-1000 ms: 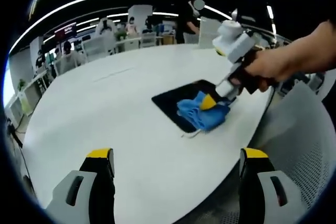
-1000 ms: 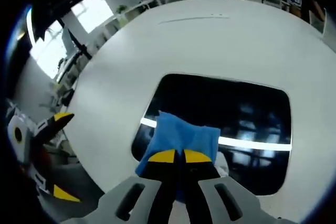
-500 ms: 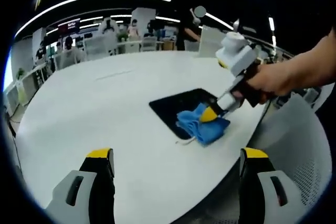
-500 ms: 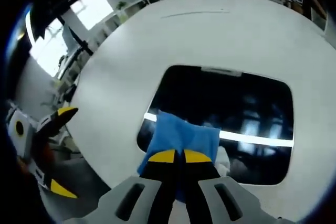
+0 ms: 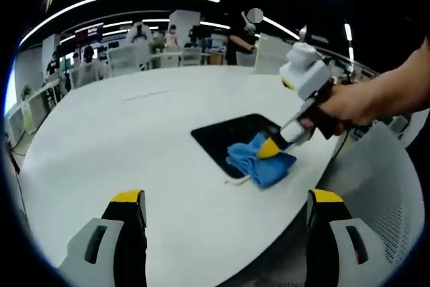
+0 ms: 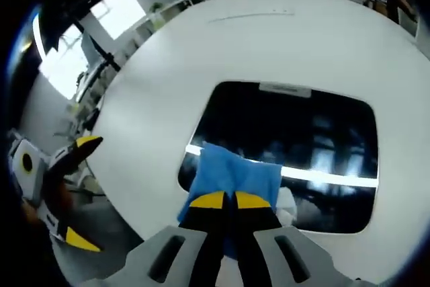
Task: Wipe the mirror surface with the cleaning cloth until all visible marks leave the cleaned area.
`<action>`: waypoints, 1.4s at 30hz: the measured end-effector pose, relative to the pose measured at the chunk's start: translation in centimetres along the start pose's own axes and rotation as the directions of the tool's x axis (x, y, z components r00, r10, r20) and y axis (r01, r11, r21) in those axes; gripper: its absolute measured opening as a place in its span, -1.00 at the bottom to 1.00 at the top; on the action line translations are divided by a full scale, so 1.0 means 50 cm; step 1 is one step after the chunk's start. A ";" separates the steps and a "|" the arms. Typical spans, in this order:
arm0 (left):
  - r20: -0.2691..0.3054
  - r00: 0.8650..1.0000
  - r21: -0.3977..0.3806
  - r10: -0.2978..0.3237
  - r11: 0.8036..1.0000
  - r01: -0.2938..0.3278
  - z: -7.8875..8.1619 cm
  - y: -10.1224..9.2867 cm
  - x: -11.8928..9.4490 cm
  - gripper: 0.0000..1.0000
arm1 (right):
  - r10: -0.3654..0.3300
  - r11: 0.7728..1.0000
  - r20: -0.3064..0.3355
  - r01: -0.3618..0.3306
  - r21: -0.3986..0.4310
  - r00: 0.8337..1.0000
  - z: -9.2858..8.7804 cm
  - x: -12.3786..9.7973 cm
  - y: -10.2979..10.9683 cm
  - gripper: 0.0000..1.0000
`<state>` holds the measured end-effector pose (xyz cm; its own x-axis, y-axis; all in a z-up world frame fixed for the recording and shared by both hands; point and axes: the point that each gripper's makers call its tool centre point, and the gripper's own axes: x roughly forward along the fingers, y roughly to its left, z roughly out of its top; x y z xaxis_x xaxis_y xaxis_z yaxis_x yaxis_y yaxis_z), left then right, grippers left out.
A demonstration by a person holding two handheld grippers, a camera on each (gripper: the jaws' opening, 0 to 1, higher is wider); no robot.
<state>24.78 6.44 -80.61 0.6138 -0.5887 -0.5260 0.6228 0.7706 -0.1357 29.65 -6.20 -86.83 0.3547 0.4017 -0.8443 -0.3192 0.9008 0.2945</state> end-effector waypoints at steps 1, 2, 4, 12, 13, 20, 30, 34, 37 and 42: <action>-0.001 1.000 0.003 -0.001 1.000 0.001 0.000 -0.001 0.000 0.99 | 0.001 1.000 -0.001 -0.001 0.000 1.000 0.000 0.000 0.000 -1.00; -0.001 1.000 0.002 0.000 1.000 0.000 -0.001 -0.001 -0.001 0.99 | 0.003 1.000 -0.001 -0.003 0.002 1.000 0.000 -0.001 0.000 -1.00; -0.006 1.000 0.000 -0.001 1.000 0.001 -0.003 -0.001 0.000 0.99 | 0.005 1.000 -0.001 -0.005 0.006 1.000 0.000 -0.001 0.000 -1.00; 0.003 1.000 -0.005 0.003 1.000 -0.003 0.000 0.002 0.000 0.99 | 0.008 1.000 -0.011 -0.008 0.001 1.000 0.000 -0.001 0.001 -1.00; 0.001 1.000 0.000 0.003 1.000 -0.003 0.000 0.002 0.001 0.99 | 0.009 1.000 -0.011 -0.009 0.000 1.000 0.000 -0.001 0.000 -1.00; 0.014 1.000 0.061 0.006 0.998 -0.007 0.012 -0.008 0.001 0.99 | 0.018 1.000 -0.004 -0.018 0.004 1.000 0.001 0.000 -0.001 -1.00; 0.060 0.998 -0.005 0.009 1.000 -0.008 0.030 -0.003 0.003 0.99 | 0.013 1.000 -0.017 -0.013 -0.007 1.000 0.001 0.001 0.001 -1.00; 0.045 0.999 -0.033 0.006 0.999 -0.005 0.021 0.001 0.003 0.99 | 0.009 1.000 -0.025 -0.010 -0.018 1.000 0.001 0.001 0.002 -1.00; 0.032 0.999 -0.011 -0.003 1.000 0.003 0.018 -0.005 0.005 0.99 | 0.015 1.000 -0.030 -0.015 -0.019 0.999 0.002 0.002 0.001 -1.00; 0.018 1.000 -0.004 -0.003 1.000 0.003 0.012 -0.002 0.004 0.99 | 0.015 1.000 -0.023 -0.016 -0.018 1.000 0.009 0.000 -0.011 -1.00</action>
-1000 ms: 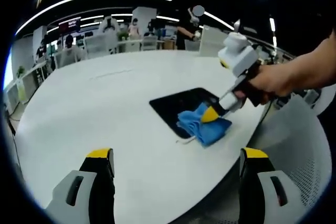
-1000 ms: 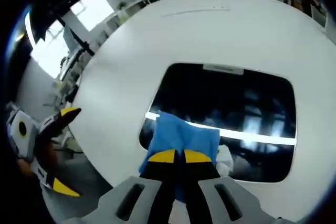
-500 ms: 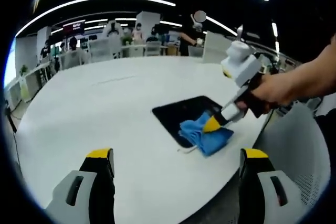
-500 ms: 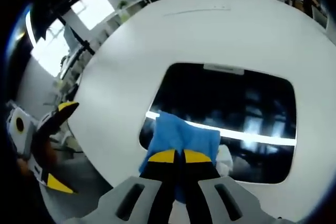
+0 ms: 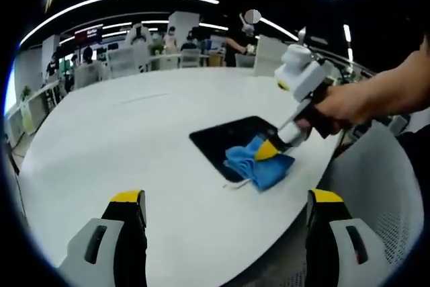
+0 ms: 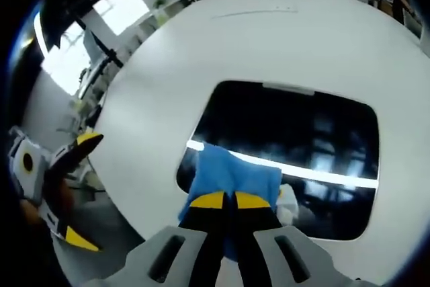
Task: Wipe the mirror surface with the cleaning cloth until all visible marks leave the cleaned area.
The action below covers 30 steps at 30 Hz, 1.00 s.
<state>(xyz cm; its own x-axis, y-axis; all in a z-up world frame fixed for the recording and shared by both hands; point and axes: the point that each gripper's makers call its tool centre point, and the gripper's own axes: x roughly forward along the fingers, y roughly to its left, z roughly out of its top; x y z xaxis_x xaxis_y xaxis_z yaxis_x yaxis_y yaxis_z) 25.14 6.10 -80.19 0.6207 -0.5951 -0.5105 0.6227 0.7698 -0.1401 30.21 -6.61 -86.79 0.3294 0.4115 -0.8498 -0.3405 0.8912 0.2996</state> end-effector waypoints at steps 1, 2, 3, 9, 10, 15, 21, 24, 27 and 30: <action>-0.004 1.000 0.004 0.001 1.000 -0.001 -0.001 0.001 0.000 0.99 | 0.003 1.000 0.000 -0.003 0.006 1.000 0.000 0.000 0.000 -1.00; -0.008 1.000 0.007 0.004 1.000 -0.004 -0.003 0.001 0.000 0.99 | 0.009 1.000 -0.005 -0.009 0.019 1.000 0.000 0.001 0.001 -1.00; -0.008 1.000 0.005 0.004 1.000 -0.004 -0.003 0.002 0.000 0.99 | 0.007 1.000 -0.007 -0.007 0.015 1.000 0.000 0.001 0.003 -1.00; -0.002 1.000 0.005 0.009 1.000 -0.009 -0.001 0.003 0.000 0.99 | 0.007 1.000 0.000 -0.007 -0.022 1.000 -0.001 0.000 0.001 -1.00; -0.007 1.000 0.006 0.010 1.000 -0.010 -0.002 0.003 0.001 0.99 | 0.001 0.999 -0.001 -0.001 -0.033 1.000 -0.002 -0.001 -0.001 -1.00; -0.014 1.000 0.009 -0.006 1.000 0.006 -0.001 -0.010 0.006 0.99 | -0.046 0.991 -0.009 0.045 -0.124 0.999 -0.004 -0.008 -0.015 -1.00; -0.011 1.000 0.002 -0.003 1.000 0.003 0.000 -0.008 0.008 0.99 | -0.047 0.995 -0.003 0.046 -0.091 0.999 -0.011 -0.017 -0.036 -1.00; -0.007 1.000 0.019 -0.004 1.000 0.004 0.001 -0.010 0.008 0.99 | -0.045 0.995 -0.004 0.045 -0.090 0.999 -0.010 -0.016 -0.036 -1.00; 0.002 1.000 0.008 0.003 1.000 -0.003 0.004 -0.006 0.006 0.99 | -0.046 0.995 -0.006 0.045 -0.092 0.999 -0.011 -0.016 -0.035 -1.00; 0.016 1.000 0.012 0.013 1.000 -0.013 0.009 -0.003 0.003 0.99 | -0.048 0.995 -0.009 0.047 -0.085 0.999 -0.011 -0.017 -0.039 -1.00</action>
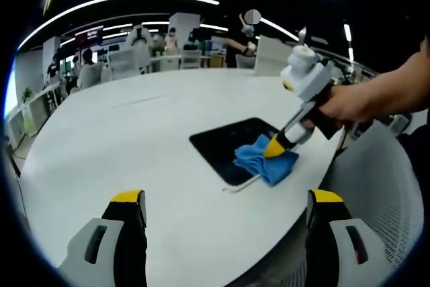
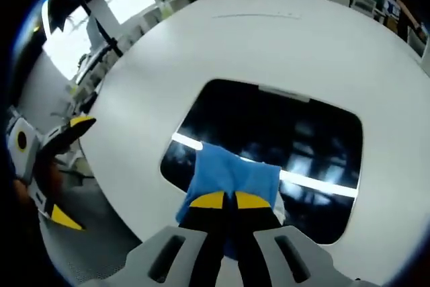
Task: Wipe the mirror surface with the cleaning cloth until all visible marks leave the cleaned area.
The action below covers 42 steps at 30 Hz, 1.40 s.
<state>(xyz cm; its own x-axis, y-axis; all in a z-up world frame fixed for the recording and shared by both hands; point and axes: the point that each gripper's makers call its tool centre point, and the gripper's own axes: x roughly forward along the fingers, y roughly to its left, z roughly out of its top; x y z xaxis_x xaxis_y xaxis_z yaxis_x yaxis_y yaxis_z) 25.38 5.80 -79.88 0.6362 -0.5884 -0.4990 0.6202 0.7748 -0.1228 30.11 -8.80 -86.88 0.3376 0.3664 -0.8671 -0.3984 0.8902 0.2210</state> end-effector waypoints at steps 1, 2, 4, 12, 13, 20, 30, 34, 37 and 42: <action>0.001 1.000 -0.004 -0.004 1.000 0.004 0.000 -0.001 0.001 0.99 | -0.006 1.000 -0.004 0.006 0.006 1.000 -0.001 -0.002 -0.003 -1.00; 0.000 1.000 -0.005 -0.004 1.000 0.004 0.000 -0.001 0.001 0.99 | -0.013 1.000 -0.007 0.013 0.010 1.000 -0.002 -0.003 -0.006 -1.00; 0.004 1.000 -0.003 0.001 1.000 -0.001 0.002 0.000 0.000 0.99 | -0.019 1.000 -0.009 0.019 0.017 1.000 -0.002 -0.004 -0.013 -1.00; 0.000 1.000 -0.002 0.003 1.000 -0.003 0.001 0.000 0.001 0.99 | -0.026 0.999 -0.004 0.026 0.025 1.000 0.005 -0.001 -0.013 -1.00; 0.002 1.000 -0.002 0.005 1.000 -0.005 0.002 0.001 0.000 0.99 | -0.027 0.999 -0.001 0.028 0.025 1.000 0.007 0.000 -0.013 -1.00; 0.000 1.000 -0.004 0.006 1.000 -0.006 0.001 0.001 0.001 0.99 | -0.036 0.999 0.007 0.036 0.021 0.999 0.024 0.007 -0.019 -1.00; -0.003 1.000 0.000 0.008 1.000 -0.008 0.000 0.001 0.002 0.99 | -0.051 0.998 0.020 0.050 0.034 0.999 0.070 0.025 -0.044 -1.00; -0.013 1.000 0.008 0.003 1.000 -0.003 -0.004 -0.002 0.003 0.99 | -0.062 0.998 0.021 0.061 0.018 0.998 0.092 0.033 -0.056 -1.00; -0.014 1.000 0.012 0.003 1.000 -0.003 -0.004 -0.002 0.003 0.99 | -0.070 0.997 0.021 0.069 0.025 0.997 0.111 0.039 -0.069 -1.00; -0.017 1.000 0.021 0.002 1.000 -0.001 -0.005 -0.003 0.003 0.99 | -0.086 0.996 0.023 0.085 0.016 0.996 0.139 0.050 -0.085 -1.00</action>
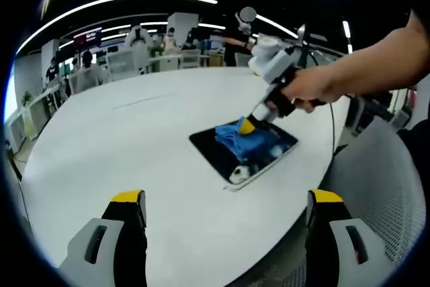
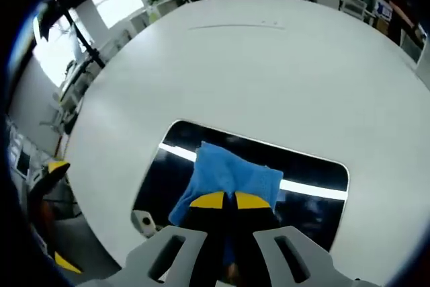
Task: Wipe the mirror surface with the cleaning cloth until all visible marks leave the cleaned area.
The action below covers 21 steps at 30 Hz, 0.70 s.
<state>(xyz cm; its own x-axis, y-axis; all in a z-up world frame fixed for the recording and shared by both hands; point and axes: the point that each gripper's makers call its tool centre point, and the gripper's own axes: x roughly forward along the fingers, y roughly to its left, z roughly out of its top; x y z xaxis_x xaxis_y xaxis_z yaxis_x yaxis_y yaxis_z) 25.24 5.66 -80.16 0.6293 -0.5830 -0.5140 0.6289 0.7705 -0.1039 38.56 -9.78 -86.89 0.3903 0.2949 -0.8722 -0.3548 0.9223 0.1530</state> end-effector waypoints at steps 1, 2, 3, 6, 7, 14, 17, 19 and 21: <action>0.000 1.000 0.001 0.000 1.000 0.000 0.000 0.000 0.000 0.99 | 0.000 1.000 -0.002 0.000 0.000 1.000 0.004 0.002 -0.001 -1.00; 0.003 1.000 0.002 0.002 1.000 -0.002 0.002 0.000 0.000 0.99 | -0.001 1.000 -0.003 0.001 0.001 1.000 0.007 0.003 -0.003 -1.00; 0.006 1.000 0.002 0.003 1.000 -0.003 0.003 0.001 -0.001 0.99 | -0.002 1.000 -0.004 0.002 0.003 1.000 0.010 0.004 -0.003 -1.00; 0.009 1.000 0.002 0.008 1.000 -0.008 0.004 0.003 -0.001 0.99 | -0.004 1.000 -0.005 0.004 -0.001 1.000 0.018 0.008 -0.006 -1.00; 0.009 1.000 -0.001 0.010 1.000 -0.010 0.004 0.004 -0.001 0.99 | -0.005 1.000 -0.008 0.005 -0.006 1.000 0.020 0.009 -0.006 -1.00; -0.002 1.000 -0.007 0.016 1.000 -0.016 -0.001 0.006 -0.001 0.99 | -0.009 1.000 -0.003 0.009 -0.011 1.000 0.032 0.014 -0.010 -1.00; -0.007 1.000 0.000 0.007 1.000 -0.007 -0.001 0.002 0.000 0.99 | -0.015 0.999 -0.004 0.014 -0.037 1.000 0.036 0.016 -0.010 -1.00; 0.006 1.000 0.007 0.005 1.000 -0.005 0.004 0.001 -0.001 0.99 | -0.010 0.999 -0.007 0.010 -0.037 1.000 0.035 0.015 -0.011 -1.00; 0.009 1.000 -0.004 0.013 1.000 -0.013 0.005 0.005 -0.001 0.99 | 0.005 0.999 -0.001 -0.005 -0.038 1.000 0.035 0.015 -0.014 -1.00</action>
<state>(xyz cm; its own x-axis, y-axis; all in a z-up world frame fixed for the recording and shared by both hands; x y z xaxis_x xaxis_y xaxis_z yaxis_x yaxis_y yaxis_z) 25.50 5.81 -79.93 0.6415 -0.5752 -0.5076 0.6188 0.7791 -0.1007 40.56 -9.77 -86.84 0.3874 0.2995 -0.8719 -0.3889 0.9106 0.1400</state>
